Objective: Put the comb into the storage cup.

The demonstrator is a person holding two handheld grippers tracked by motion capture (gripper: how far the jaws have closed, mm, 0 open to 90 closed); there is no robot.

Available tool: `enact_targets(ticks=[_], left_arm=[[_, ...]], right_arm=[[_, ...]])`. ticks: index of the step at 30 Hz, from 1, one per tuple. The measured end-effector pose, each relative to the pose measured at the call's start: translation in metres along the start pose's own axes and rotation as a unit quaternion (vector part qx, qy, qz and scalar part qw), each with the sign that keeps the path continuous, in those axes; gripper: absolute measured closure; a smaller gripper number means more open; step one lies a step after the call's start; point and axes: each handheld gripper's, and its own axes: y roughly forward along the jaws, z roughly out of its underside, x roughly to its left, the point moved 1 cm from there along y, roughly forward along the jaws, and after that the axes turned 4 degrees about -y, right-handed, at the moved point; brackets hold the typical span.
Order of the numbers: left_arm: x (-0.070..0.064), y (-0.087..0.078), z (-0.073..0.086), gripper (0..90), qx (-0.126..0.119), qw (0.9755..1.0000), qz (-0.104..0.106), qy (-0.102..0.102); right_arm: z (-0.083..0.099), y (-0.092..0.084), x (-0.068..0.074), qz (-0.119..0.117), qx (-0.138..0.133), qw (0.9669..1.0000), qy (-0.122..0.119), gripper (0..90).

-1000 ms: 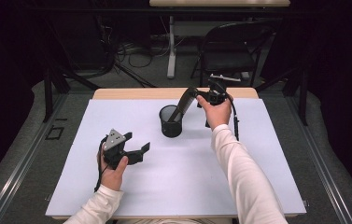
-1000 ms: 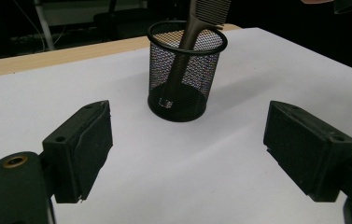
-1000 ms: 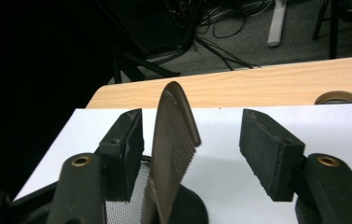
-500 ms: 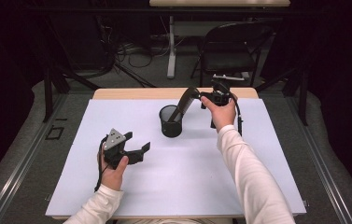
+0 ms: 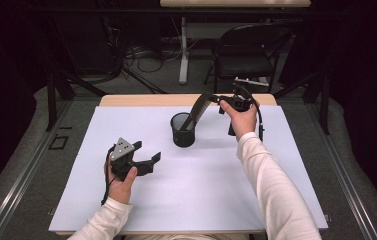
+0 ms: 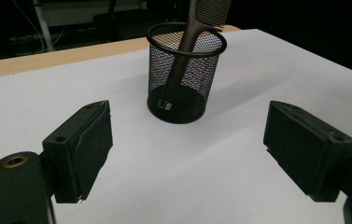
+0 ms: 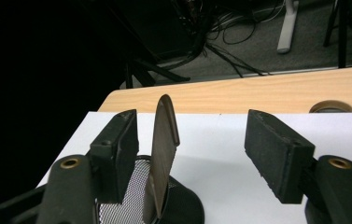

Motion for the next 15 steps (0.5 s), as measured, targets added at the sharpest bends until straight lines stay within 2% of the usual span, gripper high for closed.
enact_targets(ticks=[12, 15], left_arm=[[0.001, 0.000, 0.000, 16.0, 0.000, 1.0000, -0.002, -0.002], [0.001, 0.000, 0.000, 16.0, -0.001, 1.0000, -0.002, -0.002]], right_arm=[[-0.004, -0.010, -0.005, 0.004, -0.003, 1.0000, 0.001, 30.2], [-0.005, -0.013, -0.006, 0.009, 0.002, 0.9999, -0.007, 28.1]])
